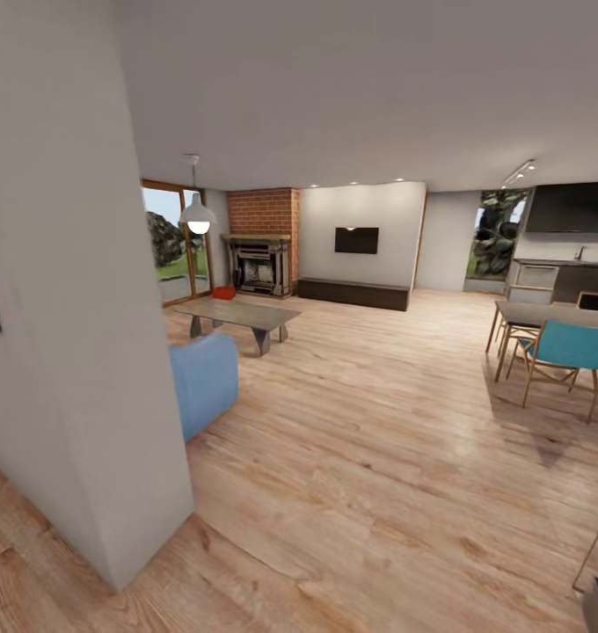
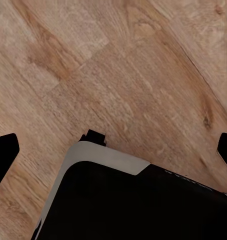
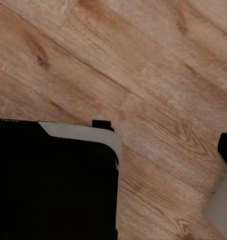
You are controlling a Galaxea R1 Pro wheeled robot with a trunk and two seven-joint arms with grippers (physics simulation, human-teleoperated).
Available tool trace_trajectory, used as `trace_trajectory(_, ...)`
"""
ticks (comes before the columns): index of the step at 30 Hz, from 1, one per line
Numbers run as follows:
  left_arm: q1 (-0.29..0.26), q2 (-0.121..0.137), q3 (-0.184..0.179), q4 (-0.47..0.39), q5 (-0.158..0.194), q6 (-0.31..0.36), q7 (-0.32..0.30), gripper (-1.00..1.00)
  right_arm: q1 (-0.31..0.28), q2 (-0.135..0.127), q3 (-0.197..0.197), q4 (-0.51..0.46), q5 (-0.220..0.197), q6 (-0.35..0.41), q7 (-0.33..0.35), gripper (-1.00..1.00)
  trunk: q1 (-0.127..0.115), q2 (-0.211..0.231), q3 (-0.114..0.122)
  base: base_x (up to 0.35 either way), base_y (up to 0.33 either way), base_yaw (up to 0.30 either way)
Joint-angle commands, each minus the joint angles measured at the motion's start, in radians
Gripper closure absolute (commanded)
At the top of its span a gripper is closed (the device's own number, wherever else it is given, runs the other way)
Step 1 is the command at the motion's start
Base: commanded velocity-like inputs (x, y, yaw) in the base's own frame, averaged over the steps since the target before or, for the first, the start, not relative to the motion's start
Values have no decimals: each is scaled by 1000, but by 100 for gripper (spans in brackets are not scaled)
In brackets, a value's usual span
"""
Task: Move the two storage containers from the living room to the garage. In the garage, place one container on the floor and stack the other container on top of it (either order is fine).
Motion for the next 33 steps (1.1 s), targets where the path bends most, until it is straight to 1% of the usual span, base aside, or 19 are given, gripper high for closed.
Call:
trace_trajectory(1,-1,0,5,1,0,-3,1,-100,-1,1,8,3,-7,-5,-2,-100,1,-1,-2,323,0,0)
trace_trajectory(33,-1,0,5,1,0,-1,1,-100,-1,1,8,3,-7,-5,-2,-100,1,-1,-2,323,0,0)
